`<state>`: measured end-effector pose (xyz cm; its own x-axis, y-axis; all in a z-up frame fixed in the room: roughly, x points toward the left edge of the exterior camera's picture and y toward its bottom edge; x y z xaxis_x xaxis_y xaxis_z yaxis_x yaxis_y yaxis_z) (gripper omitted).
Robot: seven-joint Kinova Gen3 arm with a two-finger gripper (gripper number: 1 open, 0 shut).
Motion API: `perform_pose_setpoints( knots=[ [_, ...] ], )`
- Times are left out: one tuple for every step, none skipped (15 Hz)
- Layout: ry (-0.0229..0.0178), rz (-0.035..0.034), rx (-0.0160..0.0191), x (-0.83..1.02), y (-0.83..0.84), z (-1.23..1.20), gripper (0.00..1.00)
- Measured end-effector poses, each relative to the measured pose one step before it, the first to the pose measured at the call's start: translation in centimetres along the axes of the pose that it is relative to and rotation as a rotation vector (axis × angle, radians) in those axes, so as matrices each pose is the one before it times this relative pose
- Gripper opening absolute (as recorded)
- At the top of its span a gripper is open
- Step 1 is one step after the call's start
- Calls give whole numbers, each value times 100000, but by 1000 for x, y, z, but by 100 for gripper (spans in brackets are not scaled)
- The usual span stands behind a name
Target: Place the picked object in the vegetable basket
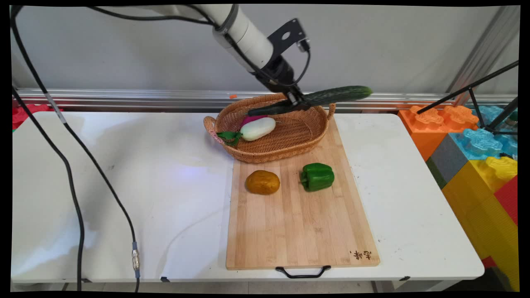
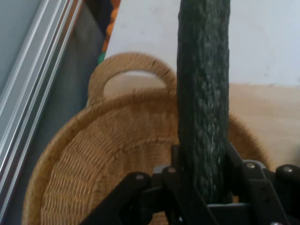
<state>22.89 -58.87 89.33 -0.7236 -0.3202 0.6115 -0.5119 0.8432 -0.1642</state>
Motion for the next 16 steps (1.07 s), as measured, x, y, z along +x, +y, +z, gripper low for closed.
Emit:
perform_pose_setpoints(
  knots=[
    [-876,-326,273,-804,-461,453,0],
    [-899,-425,-149,-892,-368,574,0],
    [-861,-503,-492,-871,-242,617,0],
    [-566,-490,-670,-660,-115,550,0],
    [-315,-458,-583,-443,-53,347,0],
    [-283,-744,-1027,-606,-15,485,0],
    [-64,-415,-772,-333,25,319,0],
    [15,-608,-1367,-490,70,510,0],
    [121,-366,-774,-358,7,363,0],
    [134,-250,-681,-343,-31,388,0],
    [-9,-322,-142,-464,-108,199,0],
    [-60,-130,-151,-320,-96,125,0],
    [-190,-62,-247,-324,-106,127,0],
    [-167,-79,-45,-298,-91,-15,100],
    [-225,-26,-93,-290,-78,-63,100],
    [-162,-73,-214,-211,-27,-159,100]
  ],
)
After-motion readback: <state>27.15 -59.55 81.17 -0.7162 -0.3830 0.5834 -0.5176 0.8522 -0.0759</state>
